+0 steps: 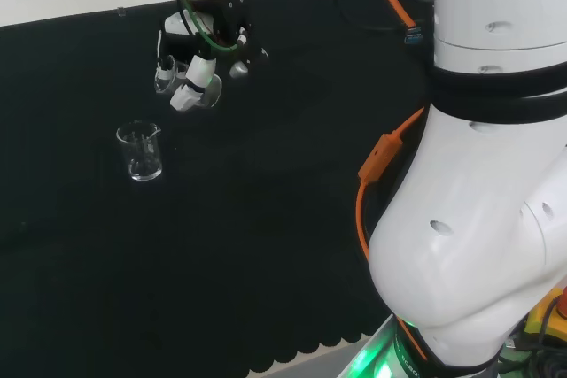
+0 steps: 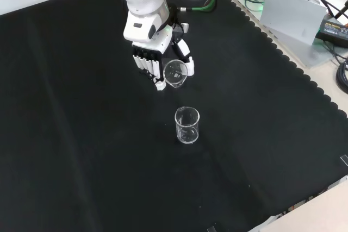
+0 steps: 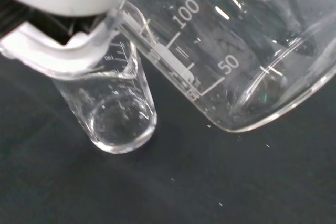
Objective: Place the beaker back on the table.
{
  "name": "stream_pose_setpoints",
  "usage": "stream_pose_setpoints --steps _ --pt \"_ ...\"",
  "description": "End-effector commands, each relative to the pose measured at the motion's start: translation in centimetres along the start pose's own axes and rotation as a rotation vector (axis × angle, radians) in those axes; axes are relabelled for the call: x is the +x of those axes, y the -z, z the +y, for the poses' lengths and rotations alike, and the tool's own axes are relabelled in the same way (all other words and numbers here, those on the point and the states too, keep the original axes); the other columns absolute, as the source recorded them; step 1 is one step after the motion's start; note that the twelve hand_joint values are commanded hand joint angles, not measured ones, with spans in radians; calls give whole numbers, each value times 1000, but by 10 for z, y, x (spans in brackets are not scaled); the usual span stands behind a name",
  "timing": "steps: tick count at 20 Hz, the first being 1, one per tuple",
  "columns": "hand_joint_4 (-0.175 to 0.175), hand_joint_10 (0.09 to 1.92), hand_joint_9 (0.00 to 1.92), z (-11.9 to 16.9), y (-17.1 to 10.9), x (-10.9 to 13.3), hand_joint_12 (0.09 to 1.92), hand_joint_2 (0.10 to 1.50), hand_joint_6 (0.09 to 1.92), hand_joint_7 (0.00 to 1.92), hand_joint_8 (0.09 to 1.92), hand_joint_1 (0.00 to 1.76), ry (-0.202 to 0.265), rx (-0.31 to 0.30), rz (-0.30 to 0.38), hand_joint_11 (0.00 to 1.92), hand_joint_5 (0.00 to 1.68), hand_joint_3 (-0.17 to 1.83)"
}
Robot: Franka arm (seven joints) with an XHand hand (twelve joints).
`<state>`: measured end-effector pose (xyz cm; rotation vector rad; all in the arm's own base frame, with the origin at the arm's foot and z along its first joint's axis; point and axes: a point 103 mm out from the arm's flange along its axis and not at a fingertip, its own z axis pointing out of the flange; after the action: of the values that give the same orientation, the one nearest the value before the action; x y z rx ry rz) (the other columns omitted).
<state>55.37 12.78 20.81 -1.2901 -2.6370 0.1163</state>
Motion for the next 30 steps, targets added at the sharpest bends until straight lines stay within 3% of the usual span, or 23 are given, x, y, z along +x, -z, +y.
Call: stream_pose_setpoints --steps 1,14,25,30 --pt "148 87 1793 6 -15 -12 711 568 87 1913 87 1184 37 -116 108 1455 1588 678" --pt "143 87 1788 24 -52 -38 710 570 87 1912 87 1184 57 -273 320 1450 1587 675" --pt "137 87 1779 56 -90 -51 710 574 87 1910 87 1185 74 -302 469 1445 1586 670" --pt "131 87 1771 64 -94 -58 710 577 87 1906 87 1185 76 -348 493 1439 1585 666"
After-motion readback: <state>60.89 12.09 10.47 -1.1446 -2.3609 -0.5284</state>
